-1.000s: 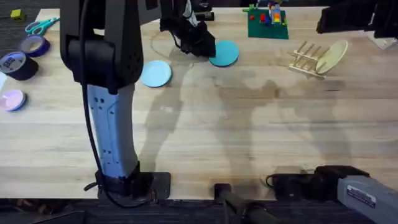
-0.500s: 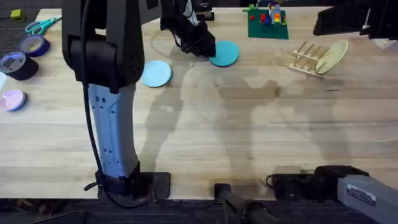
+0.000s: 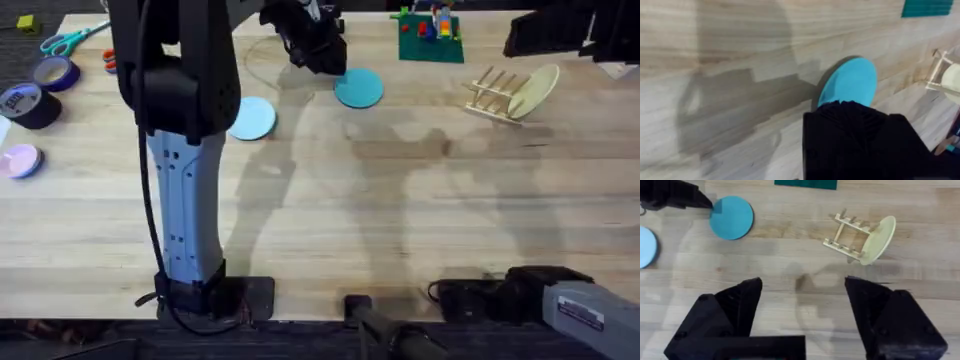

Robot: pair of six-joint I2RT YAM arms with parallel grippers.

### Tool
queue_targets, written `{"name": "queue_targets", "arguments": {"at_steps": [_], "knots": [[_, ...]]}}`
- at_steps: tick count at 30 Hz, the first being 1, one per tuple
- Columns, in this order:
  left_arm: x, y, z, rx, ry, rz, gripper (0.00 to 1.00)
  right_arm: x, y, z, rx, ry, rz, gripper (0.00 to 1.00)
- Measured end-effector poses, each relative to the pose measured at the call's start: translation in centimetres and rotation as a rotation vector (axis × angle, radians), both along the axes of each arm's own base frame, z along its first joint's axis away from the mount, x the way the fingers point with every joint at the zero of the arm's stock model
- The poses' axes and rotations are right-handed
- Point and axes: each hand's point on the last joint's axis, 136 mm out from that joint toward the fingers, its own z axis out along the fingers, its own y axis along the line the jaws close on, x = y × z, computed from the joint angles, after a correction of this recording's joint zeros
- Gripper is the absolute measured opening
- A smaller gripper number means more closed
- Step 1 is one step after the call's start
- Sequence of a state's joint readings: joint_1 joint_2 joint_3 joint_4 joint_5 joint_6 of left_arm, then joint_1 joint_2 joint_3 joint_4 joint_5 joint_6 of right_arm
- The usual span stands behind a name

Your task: Pick up the plates from the table one by one and place each into a slot on the dish rack.

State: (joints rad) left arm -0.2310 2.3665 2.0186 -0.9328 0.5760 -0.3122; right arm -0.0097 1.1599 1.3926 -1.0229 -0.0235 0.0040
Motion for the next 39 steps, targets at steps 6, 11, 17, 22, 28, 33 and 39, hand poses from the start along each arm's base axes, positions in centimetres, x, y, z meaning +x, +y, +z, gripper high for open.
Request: {"name": "queue_targets", "arguments": {"at_steps": [6, 11, 17, 22, 28, 33, 39], "knots": [[-0.3, 0.3, -0.3, 0.02, 0.007, -0.009, 0.04, 0.0, 0.0, 0.0, 0.0, 0.0, 0.0, 0.993], [-0.4, 0.4, -0.3, 0.027, 0.008, -0.011, 0.041, 0.0, 0.0, 0.0, 0.0, 0.0, 0.0, 0.995], [-0.4, 0.5, -0.4, 0.031, 0.006, -0.013, 0.041, 0.0, 0.0, 0.0, 0.0, 0.0, 0.0, 0.993], [-0.4, 0.5, -0.7, 0.032, 0.011, -0.016, 0.041, 0.0, 0.0, 0.0, 0.0, 0.0, 0.0, 0.994], [-0.6, 0.7, -2.4, 0.036, 0.05, -0.014, 0.041, 0.0, 0.0, 0.0, 0.0, 0.0, 0.0, 0.993], [-0.6, 0.9, -2.4, 0.048, 0.051, -0.01, 0.04, 0.0, 0.0, 0.0, 0.0, 0.0, 0.0, 0.995], [-0.6, 0.9, -2.4, 0.052, 0.049, -0.01, 0.04, 0.1, 0.5, -0.1, 0.036, 0.006, 0.004, 0.995]]}}
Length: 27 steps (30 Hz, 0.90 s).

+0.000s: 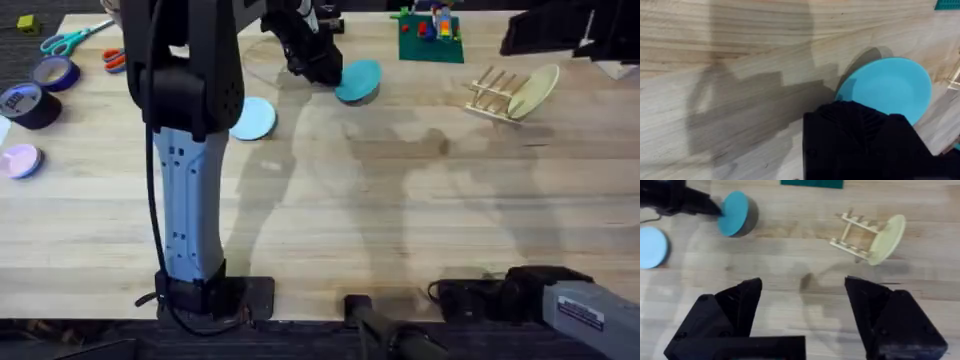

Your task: Pick up the plates from the table one by one and place each into a slot on the dish rack.

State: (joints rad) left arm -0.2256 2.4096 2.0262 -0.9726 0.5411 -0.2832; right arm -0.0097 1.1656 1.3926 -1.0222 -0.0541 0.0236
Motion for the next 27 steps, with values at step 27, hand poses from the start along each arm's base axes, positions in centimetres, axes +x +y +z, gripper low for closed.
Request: {"name": "queue_targets", "arguments": {"at_steps": [27], "knots": [[0.0, 0.0, 0.0, 0.003, 0.0, 0.001, 0.041, 11.0, 11.7, -15.5, 0.431, 0.366, 0.05, 0.993]]}}
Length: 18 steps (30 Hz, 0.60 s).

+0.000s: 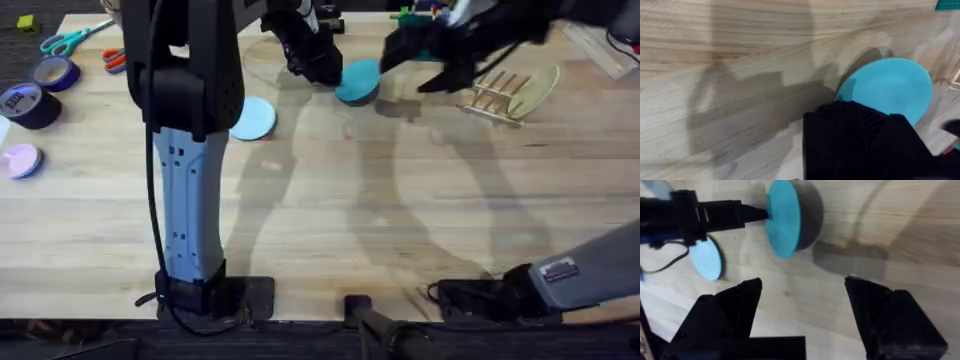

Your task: Pick up the plates from the table one by one and place each into a slot on the dish rack.

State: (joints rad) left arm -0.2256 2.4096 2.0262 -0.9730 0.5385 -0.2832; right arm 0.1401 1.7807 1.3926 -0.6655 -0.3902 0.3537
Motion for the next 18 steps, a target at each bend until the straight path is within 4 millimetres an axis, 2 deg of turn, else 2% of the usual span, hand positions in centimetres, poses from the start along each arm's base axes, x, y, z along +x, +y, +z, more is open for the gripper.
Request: {"name": "queue_targets", "arguments": {"at_steps": [5, 9, 13, 18], "knots": [[0.0, 0.0, 0.0, 0.0, 0.0, 0.0, 0.041, 1.2, 3.2, -3.5, 0.033, 0.037, 0.015, 0.993], [0.0, 0.0, 0.0, 0.0, 0.0, 0.0, 0.04, 2.1, 5.0, -5.2, 0.053, 0.033, 0.019, 0.994], [0.0, 0.0, 0.0, 0.0, 0.0, 0.0, 0.04, 3.3, 5.8, -5.9, 0.069, 0.0, 0.018, 0.994], [0.0, 0.0, 0.0, 0.0, 0.0, 0.0, 0.041, 4.6, 6.1, -5.8, 0.084, -0.051, 0.012, 0.995]]}}
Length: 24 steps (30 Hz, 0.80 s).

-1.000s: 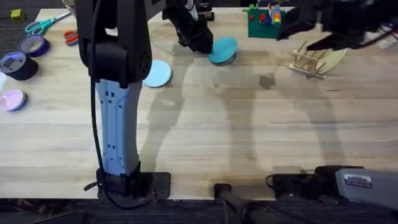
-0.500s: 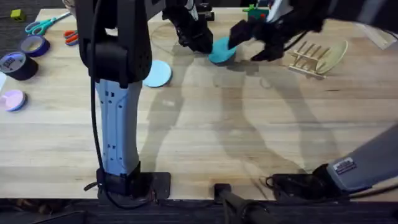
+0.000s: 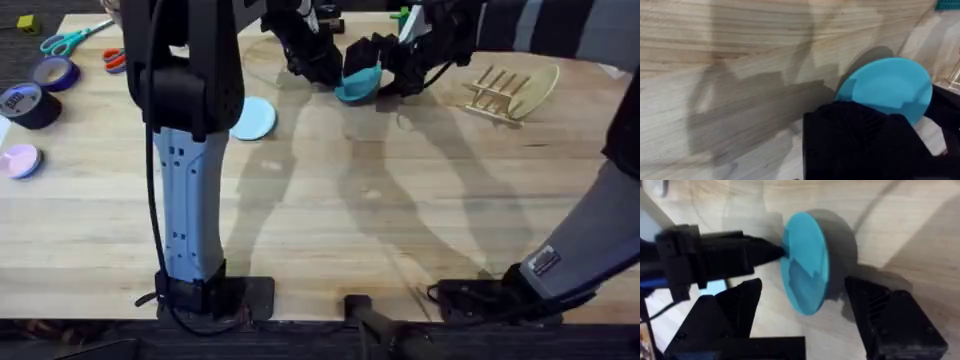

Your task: Pick up the plates from the table one by one and place each into a slot on the dish rack.

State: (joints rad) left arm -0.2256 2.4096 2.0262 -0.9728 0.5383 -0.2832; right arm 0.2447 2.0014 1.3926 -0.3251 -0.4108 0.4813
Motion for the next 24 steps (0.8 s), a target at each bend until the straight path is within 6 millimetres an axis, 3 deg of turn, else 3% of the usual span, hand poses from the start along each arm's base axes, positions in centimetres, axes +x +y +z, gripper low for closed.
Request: {"name": "queue_targets", "arguments": {"at_steps": [5, 8, 9, 12, 13, 16, 24], "knots": [[0.0, 0.0, 0.0, 0.0, 0.0, 0.0, 0.04, 0.75, -0.18, 0.2, -0.007, -0.028, -0.021, 0.993], [-0.01, 0.0, -0.02, 0.0, 0.001, 0.0, 0.04, 0.82, -0.29, 0.16, -0.01, -0.025, -0.032, 0.934], [-0.01, 0.0, -0.02, 0.0, 0.0, 0.0, 0.04, 0.84, -0.32, 0.16, -0.012, -0.026, -0.033, 0.878], [0.0, 0.0, 0.0, 0.0, 0.0, 0.0, 0.04, 0.88, -0.38, 0.14, -0.012, -0.023, -0.042, 0.536], [0.0, 0.0, 0.0, 0.0, 0.0, 0.0, 0.04, 0.89, -0.41, 0.12, -0.013, -0.023, -0.044, 0.477], [0.0, 0.0, 0.0, 0.0, 0.0, 0.0, 0.04, 0.91, -0.44, 0.11, -0.014, -0.022, -0.047, 0.402], [0.01, 0.01, 0.07, 0.002, -0.012, -0.018, 0.041, 1.22, -0.61, 0.53, -0.002, -0.027, -0.056, 0.043]]}}
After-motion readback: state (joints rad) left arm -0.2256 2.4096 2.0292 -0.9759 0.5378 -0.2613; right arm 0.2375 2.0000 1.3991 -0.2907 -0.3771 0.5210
